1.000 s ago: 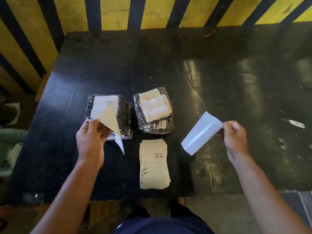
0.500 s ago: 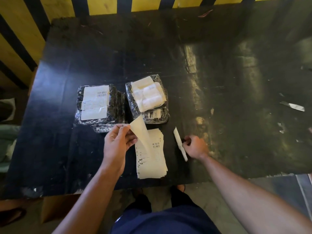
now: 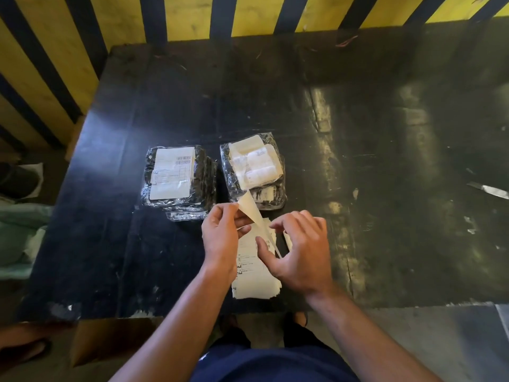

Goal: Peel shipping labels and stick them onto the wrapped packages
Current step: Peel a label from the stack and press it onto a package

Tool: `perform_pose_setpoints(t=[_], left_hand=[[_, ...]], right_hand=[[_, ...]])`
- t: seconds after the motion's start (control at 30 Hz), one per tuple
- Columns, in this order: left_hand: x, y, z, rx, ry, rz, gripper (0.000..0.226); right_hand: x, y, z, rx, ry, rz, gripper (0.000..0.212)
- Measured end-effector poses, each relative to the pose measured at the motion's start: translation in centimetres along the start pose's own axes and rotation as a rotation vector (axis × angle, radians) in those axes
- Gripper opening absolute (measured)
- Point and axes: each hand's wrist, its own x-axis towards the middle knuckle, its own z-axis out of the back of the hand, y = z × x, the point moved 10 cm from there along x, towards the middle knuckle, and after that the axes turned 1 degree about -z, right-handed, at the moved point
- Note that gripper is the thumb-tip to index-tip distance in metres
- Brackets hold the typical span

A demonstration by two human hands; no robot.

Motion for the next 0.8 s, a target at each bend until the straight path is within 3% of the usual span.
perform_pose_setpoints(t=[0.23,0.33,0.4,0.5,0.6,0.7,0.8], left_hand=[[-0.7,-0.4,-0.4,-0.041,0.024,-0.003,0.016],[-1.2,-0.9,-0.5,-0.092,0.046,-0.004,0.036],[-0.9,-1.3,0.4,-0.109,0.014,-0.027,0.046],[0.6,-1.8,2.1,0.055,-0.011,-0.057,0.030],[1.6,-0.9,1.4,0.256,0.165,0.016,0.039],[1.4,-0.8,-0.4,0.306,0.353,0.055,0.054],[2.1,-1.8,-0.9,0.215,0.347,0.006,0.028]], right_hand=[[0.7,0.3,-0.6,-0.115,-0.038,0.021,0.009],[1.2,-0.8,-0.4,-0.044,-0.010,-0.055,0.012],[1.5,-2.7,0.0,0.093,-0.007,-0.198,0.015],[1.9,-7.0,0.2,0.533,-0.002,-0.532,0.013],[2.1,-9.4,-1.5,0.944,0.080,-0.837,0.010],[2.8,-9.5,-2.8,1.072,0.187,-0.929,0.018],[3.6,-9.2,-3.6,1.073,0.248,-0.950,0.014]])
